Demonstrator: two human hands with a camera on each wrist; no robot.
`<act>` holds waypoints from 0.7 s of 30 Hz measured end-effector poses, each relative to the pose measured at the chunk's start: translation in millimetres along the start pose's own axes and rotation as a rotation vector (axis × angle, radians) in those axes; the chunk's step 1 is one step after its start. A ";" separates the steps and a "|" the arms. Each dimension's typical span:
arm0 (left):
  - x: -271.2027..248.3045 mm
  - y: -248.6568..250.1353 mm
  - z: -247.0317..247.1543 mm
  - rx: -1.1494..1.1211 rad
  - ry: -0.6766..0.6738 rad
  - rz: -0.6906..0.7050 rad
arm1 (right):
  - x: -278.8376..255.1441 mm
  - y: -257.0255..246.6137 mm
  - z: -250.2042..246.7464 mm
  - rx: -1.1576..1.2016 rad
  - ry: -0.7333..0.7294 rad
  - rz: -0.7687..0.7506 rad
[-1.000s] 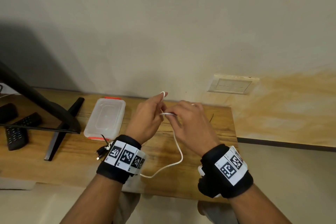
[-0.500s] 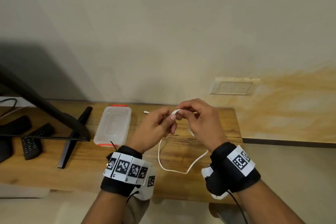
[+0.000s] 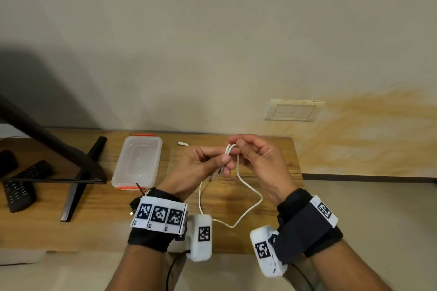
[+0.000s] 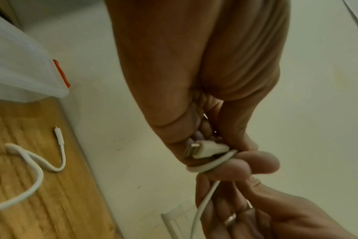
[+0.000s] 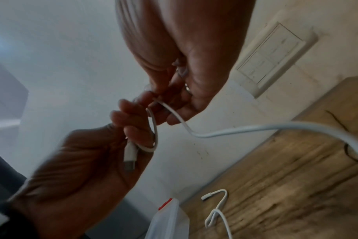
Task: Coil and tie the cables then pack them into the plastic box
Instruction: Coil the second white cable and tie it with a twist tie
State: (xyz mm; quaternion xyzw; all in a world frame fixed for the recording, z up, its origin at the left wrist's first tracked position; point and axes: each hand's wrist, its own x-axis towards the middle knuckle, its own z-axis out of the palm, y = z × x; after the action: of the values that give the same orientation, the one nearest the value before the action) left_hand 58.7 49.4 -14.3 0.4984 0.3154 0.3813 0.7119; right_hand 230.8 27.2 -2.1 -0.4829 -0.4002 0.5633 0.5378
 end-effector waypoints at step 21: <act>25.7 1.5 5.1 0.418 0.358 0.149 | -15.0 21.2 17.2 -1.005 -0.163 -0.295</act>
State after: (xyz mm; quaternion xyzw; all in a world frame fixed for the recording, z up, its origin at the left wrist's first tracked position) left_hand 75.7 69.4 -13.1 0.5808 0.4703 0.4414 0.4966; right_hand 208.7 11.3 -17.3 -0.5745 -0.7250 0.2560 0.2806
